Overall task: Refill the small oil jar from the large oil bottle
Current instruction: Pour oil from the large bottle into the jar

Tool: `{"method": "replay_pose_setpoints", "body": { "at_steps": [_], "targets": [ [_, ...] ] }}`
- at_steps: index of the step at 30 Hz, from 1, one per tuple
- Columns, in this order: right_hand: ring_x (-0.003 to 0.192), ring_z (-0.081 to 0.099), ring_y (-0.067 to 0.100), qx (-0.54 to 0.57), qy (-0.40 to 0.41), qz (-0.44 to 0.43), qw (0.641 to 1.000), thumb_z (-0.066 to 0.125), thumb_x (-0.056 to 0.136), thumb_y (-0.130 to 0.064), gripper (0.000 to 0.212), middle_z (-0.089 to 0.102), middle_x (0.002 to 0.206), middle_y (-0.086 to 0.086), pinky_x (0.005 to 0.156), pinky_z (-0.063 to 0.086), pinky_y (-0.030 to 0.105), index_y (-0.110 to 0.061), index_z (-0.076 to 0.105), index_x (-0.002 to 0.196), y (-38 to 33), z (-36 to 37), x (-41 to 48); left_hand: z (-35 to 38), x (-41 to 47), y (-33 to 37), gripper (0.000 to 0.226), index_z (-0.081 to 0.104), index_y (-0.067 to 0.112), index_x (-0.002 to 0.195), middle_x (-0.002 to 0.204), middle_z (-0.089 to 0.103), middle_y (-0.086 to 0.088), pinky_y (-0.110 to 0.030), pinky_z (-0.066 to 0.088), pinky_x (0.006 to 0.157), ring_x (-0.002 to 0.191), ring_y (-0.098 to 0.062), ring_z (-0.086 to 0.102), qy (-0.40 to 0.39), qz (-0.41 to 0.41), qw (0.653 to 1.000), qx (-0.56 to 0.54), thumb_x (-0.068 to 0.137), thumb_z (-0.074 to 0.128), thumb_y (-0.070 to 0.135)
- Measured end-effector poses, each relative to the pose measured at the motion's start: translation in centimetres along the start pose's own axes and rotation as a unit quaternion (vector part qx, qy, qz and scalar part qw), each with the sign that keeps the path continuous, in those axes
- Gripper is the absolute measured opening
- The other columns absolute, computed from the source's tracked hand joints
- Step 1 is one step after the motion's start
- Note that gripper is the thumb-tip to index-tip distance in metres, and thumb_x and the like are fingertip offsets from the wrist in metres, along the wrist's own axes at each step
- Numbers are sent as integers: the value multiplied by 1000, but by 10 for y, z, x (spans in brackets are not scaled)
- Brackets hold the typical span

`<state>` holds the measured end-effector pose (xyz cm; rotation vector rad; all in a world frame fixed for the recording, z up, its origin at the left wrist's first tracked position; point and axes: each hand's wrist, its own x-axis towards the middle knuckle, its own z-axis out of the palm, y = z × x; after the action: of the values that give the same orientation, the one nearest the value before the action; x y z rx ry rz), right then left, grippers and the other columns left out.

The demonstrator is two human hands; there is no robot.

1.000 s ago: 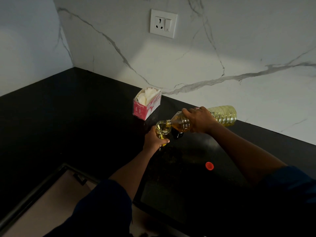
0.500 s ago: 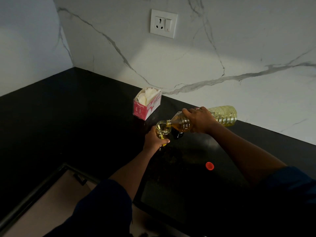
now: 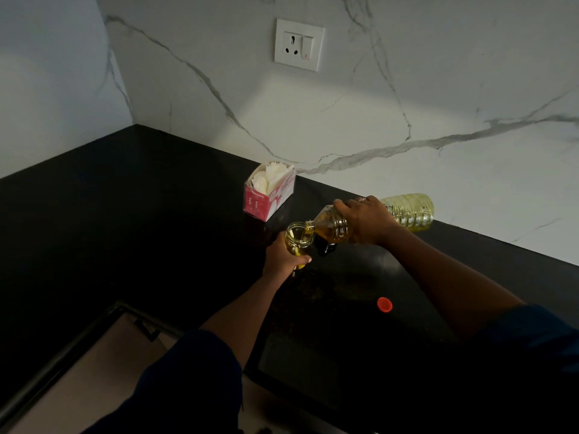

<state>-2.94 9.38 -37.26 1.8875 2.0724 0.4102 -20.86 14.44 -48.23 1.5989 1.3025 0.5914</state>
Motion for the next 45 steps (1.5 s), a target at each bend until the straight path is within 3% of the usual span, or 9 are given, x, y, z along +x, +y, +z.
{"method": "replay_pose_setpoints", "body": {
  "at_steps": [45],
  "targets": [
    [119, 50, 31, -2, 1, 1, 1000, 72, 73, -40, 91, 48, 134, 15, 100, 36, 41, -11, 22, 143, -1, -1, -1, 2, 4, -3, 79, 43, 16, 131, 129, 53, -6, -35, 46, 96, 122, -23, 50, 5, -1, 1000, 2, 63, 84, 21]
  ]
}}
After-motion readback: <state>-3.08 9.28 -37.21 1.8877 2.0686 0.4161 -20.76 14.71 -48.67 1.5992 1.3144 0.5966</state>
